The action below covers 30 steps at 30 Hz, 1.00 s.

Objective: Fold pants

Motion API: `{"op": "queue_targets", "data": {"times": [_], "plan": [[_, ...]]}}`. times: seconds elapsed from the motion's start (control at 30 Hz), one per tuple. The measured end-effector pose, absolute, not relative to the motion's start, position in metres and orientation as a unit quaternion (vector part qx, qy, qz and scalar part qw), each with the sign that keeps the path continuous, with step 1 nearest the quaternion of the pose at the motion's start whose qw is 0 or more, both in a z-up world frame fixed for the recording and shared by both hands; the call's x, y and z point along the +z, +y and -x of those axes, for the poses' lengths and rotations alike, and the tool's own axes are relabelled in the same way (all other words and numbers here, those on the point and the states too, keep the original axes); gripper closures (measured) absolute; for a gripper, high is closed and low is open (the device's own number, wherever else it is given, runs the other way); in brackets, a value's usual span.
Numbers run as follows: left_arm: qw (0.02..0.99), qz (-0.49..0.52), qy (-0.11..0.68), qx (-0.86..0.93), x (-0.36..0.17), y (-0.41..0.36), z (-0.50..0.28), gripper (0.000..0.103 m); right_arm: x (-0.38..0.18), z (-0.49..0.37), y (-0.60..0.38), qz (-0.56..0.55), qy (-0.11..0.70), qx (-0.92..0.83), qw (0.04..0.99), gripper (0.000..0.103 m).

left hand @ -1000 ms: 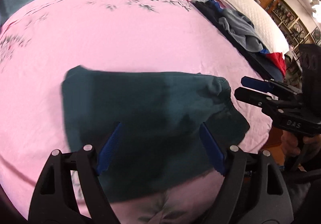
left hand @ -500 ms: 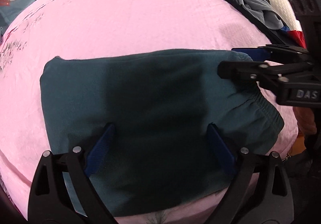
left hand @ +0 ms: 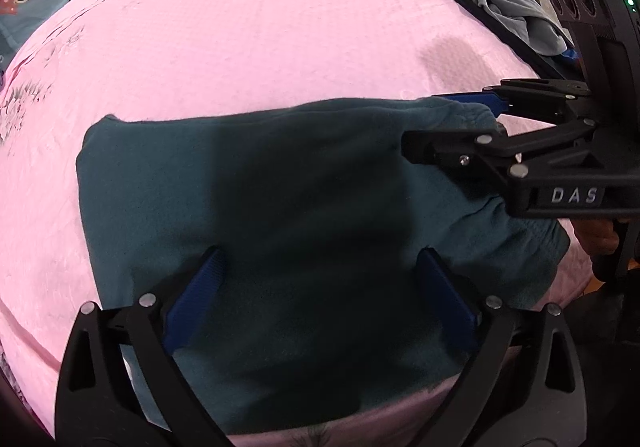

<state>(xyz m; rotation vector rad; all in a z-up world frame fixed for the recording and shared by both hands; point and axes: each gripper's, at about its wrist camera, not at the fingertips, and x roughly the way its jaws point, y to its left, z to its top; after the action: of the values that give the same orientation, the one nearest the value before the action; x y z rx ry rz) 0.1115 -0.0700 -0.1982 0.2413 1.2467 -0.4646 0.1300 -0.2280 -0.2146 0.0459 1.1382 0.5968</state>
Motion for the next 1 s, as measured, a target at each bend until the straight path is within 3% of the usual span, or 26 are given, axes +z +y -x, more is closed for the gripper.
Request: {"op": "queue_targets", "data": {"times": [0.27, 0.47, 0.7, 0.77, 0.83, 1.0], "plan": [[0.779, -0.116, 0.576, -0.218, -0.199, -0.073, -0.111, 0.002, -0.214, -0.128, -0.226, -0.013, 0.528, 0.269, 0.805, 0.053], [0.785, -0.13, 0.571, -0.201, -0.19, -0.064, -0.111, 0.002, -0.211, -0.123, -0.225, 0.003, 0.521, 0.263, 0.812, 0.066], [0.821, -0.028, 0.559, -0.108, -0.155, 0.045, -0.103, 0.003, -0.207, -0.112, -0.212, 0.056, 0.499, 0.237, 0.832, 0.071], [0.818, 0.016, 0.567, -0.093, -0.155, 0.078, -0.094, 0.007, -0.208, -0.113, -0.214, 0.049, 0.501, 0.233, 0.832, 0.071], [0.812, 0.044, 0.574, -0.095, -0.158, 0.096, -0.087, 0.019, -0.208, -0.113, -0.214, 0.043, 0.502, 0.231, 0.832, 0.071], [0.789, 0.068, 0.598, -0.12, -0.179, 0.096, -0.08, 0.03, -0.207, -0.113, -0.213, 0.038, 0.505, 0.223, 0.833, 0.071]]}}
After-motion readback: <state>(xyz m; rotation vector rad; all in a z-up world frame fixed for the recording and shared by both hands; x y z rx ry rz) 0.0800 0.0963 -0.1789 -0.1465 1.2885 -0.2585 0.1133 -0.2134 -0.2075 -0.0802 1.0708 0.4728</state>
